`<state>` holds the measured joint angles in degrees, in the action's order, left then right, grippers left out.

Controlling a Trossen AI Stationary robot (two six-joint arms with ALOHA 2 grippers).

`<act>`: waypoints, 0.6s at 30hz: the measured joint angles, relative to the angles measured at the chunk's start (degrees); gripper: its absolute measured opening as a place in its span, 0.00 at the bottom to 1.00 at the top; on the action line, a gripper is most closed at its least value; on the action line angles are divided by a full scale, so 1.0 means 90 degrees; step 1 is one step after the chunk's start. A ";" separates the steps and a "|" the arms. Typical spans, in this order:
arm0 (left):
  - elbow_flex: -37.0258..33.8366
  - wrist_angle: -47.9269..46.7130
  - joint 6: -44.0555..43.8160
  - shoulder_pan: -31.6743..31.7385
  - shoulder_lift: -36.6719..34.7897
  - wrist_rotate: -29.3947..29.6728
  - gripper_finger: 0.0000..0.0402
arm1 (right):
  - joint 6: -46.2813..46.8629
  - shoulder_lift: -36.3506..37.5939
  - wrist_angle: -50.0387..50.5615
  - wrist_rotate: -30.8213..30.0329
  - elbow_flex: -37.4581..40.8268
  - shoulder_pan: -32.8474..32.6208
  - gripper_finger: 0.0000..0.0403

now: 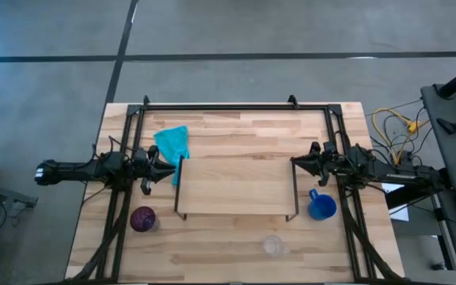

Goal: Stack small to large cups/mugs on shelf
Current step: Put the transparent cup on the shelf

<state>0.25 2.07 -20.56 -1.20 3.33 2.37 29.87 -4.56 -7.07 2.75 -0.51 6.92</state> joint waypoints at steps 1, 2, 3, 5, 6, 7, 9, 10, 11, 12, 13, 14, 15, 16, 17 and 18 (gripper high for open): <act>0.0000 0.0002 0.0000 -0.0001 0.0000 0.0002 0.16 | 0.0002 -0.0002 -0.0021 -0.0066 0.0000 -0.0005 0.19; 0.0000 0.0002 0.0001 0.0000 0.0000 0.0001 0.16 | 0.0024 -0.0002 -0.0051 -0.0096 0.0000 -0.0005 0.19; 0.0000 0.0000 -0.0002 0.0000 0.0000 0.0002 0.16 | 0.0120 -0.0002 -0.0061 -0.0104 0.0000 -0.0005 0.19; 0.0000 0.0002 0.0001 -0.0001 0.0000 0.0002 0.16 | 0.0439 0.0000 -0.0050 -0.0108 0.0000 -0.0005 0.19; 0.0000 0.0002 -0.0002 -0.0001 0.0000 0.0000 0.16 | 0.0601 -0.0002 -0.0049 -0.0108 0.0000 -0.0005 0.19; 0.0000 0.0000 -0.0001 0.0000 0.0000 0.0000 0.16 | 0.0775 -0.0002 -0.0049 -0.0108 0.0000 -0.0005 0.19; 0.0000 0.0000 0.0001 -0.0001 0.0000 0.0000 0.16 | 0.1125 -0.0002 -0.0053 -0.0110 0.0000 -0.0005 0.19; 0.0000 0.0001 0.0000 -0.0001 0.0000 0.0001 0.16 | 0.1287 0.0000 -0.0065 -0.0113 0.0000 -0.0005 0.19; 0.0000 0.0002 0.0000 -0.0001 0.0000 0.0002 0.16 | 0.1404 0.0000 -0.0092 -0.0115 0.0000 -0.0005 0.19; 0.0000 0.0000 0.0000 -0.0001 0.0000 0.0020 0.16 | 0.1507 0.0000 -0.0102 -0.0117 0.0000 -0.0005 0.19; 0.0000 0.0002 0.0001 0.0001 0.0000 0.0071 0.16 | 0.1543 0.0000 -0.0102 -0.0121 0.0000 -0.0005 0.19; 0.0000 0.0002 0.0000 -0.0001 0.0000 0.0145 0.16 | 0.1540 0.0000 -0.0096 -0.0123 0.0000 -0.0005 0.19; 0.0000 0.0006 0.0000 -0.0001 0.0000 0.0190 0.16 | 0.1516 0.0000 -0.0096 -0.0125 0.0000 -0.0005 0.19; 0.0000 0.0019 0.0001 -0.0001 0.0000 0.0233 0.16 | 0.1495 0.0000 -0.0103 -0.0135 0.0000 -0.0005 0.19; 0.0000 0.0040 0.0001 -0.0001 0.0000 0.0259 0.16 | 0.1476 0.0000 -0.0101 -0.0149 0.0000 -0.0005 0.19; 0.0000 0.0039 0.0000 -0.0001 -0.0001 0.0262 0.16 | 0.1474 0.0000 -0.0090 -0.0151 0.0000 -0.0005 0.19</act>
<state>0.25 2.42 -20.56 -1.21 3.32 4.73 43.14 -4.56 -7.88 1.39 -0.51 6.87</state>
